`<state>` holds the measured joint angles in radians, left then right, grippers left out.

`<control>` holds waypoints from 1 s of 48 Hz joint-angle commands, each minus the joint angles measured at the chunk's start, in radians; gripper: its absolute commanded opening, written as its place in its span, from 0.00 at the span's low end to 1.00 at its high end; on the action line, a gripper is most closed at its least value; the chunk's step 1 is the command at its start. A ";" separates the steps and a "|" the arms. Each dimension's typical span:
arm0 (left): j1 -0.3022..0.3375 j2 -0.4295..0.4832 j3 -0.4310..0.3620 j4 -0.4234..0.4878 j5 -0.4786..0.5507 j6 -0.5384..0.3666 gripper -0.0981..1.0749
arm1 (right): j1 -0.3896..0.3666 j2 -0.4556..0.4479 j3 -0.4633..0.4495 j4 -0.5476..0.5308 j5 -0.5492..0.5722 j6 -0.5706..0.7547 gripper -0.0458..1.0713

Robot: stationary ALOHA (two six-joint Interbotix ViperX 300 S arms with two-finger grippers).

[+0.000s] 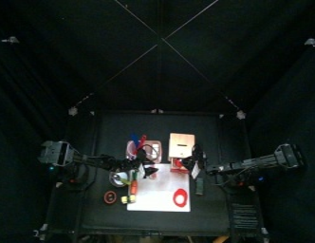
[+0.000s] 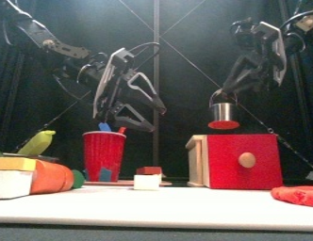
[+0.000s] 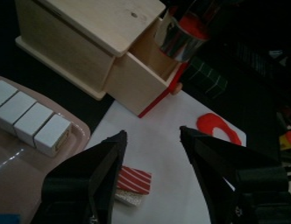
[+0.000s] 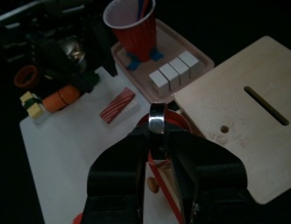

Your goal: Place cookie cutter into drawer

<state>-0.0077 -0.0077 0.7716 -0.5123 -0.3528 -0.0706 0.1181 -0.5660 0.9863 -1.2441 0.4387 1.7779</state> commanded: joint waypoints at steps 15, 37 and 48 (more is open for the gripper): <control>0.005 -0.006 -0.006 0.003 -0.011 0.000 0.84 | -0.046 0.060 0.002 -0.008 -0.040 0.000 0.57; 0.006 -0.006 -0.002 0.002 -0.011 0.000 0.84 | -0.060 0.044 0.014 -0.006 -0.043 0.000 0.57; 0.006 -0.006 -0.002 0.002 -0.011 -0.002 0.84 | -0.063 0.008 0.015 -0.009 -0.041 0.000 0.57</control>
<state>-0.0061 -0.0077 0.7793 -0.5123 -0.3543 -0.0721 0.0583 -0.5338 1.0262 -1.2487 0.3988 1.7794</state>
